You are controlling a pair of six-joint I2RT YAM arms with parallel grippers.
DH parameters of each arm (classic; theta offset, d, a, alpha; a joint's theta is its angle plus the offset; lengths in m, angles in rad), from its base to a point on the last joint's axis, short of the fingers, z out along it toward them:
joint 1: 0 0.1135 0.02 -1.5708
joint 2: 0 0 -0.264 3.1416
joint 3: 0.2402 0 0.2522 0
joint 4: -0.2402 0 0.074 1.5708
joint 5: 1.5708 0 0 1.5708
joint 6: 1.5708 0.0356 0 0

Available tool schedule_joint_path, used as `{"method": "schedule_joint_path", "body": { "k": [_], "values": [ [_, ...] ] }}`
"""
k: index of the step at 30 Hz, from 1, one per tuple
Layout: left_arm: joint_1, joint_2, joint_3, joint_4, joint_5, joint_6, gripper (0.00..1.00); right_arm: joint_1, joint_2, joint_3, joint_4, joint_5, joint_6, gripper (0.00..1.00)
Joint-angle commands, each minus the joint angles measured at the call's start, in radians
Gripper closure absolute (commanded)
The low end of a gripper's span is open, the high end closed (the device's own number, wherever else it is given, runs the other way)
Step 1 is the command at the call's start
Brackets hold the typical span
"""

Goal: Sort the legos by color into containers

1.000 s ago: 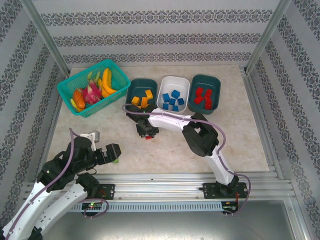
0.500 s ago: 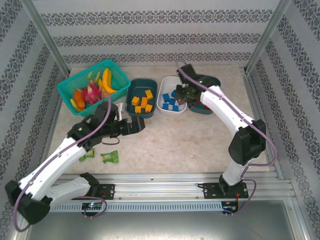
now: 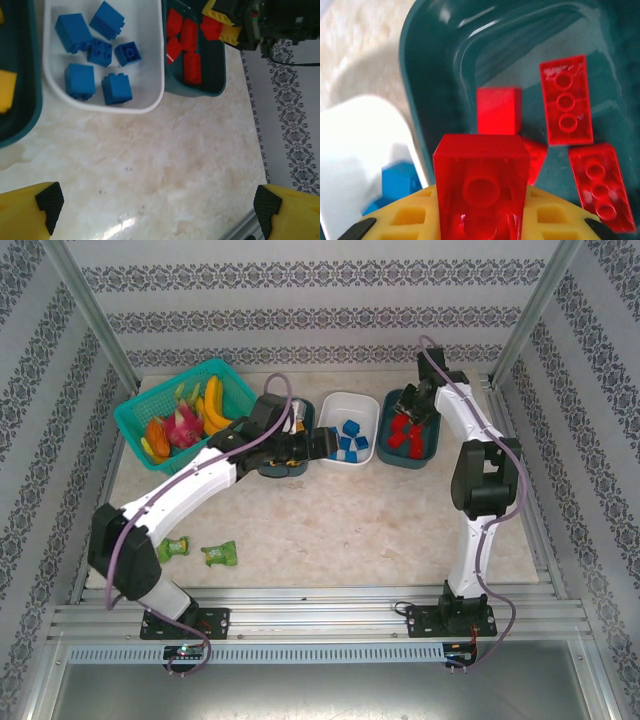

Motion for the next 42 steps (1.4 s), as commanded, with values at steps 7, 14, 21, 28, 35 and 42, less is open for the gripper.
{"method": "schedule_joint_path", "body": {
  "k": [7,14,21,28,35,42],
  "values": [
    [0.012,0.224,0.235,0.077,0.058,0.057,0.00,-0.044,0.156,0.170,0.088,-0.008,0.358,0.81],
    [0.018,0.356,0.401,0.044,0.082,0.069,0.00,-0.051,0.238,0.258,0.077,0.024,0.494,0.81],
    [0.029,0.388,0.439,0.043,0.092,0.070,0.00,-0.056,0.285,0.274,0.087,0.043,0.594,0.81],
    [0.036,0.412,0.487,0.023,0.104,0.076,0.00,-0.061,0.316,0.281,0.084,0.047,0.626,0.72],
    [0.053,0.389,0.486,0.008,0.101,0.070,0.00,-0.059,0.290,0.295,0.068,0.050,0.608,0.54],
    [0.085,0.354,0.472,0.015,0.107,0.036,0.00,-0.059,0.204,0.286,0.044,0.069,0.565,0.48]
  ]
}}
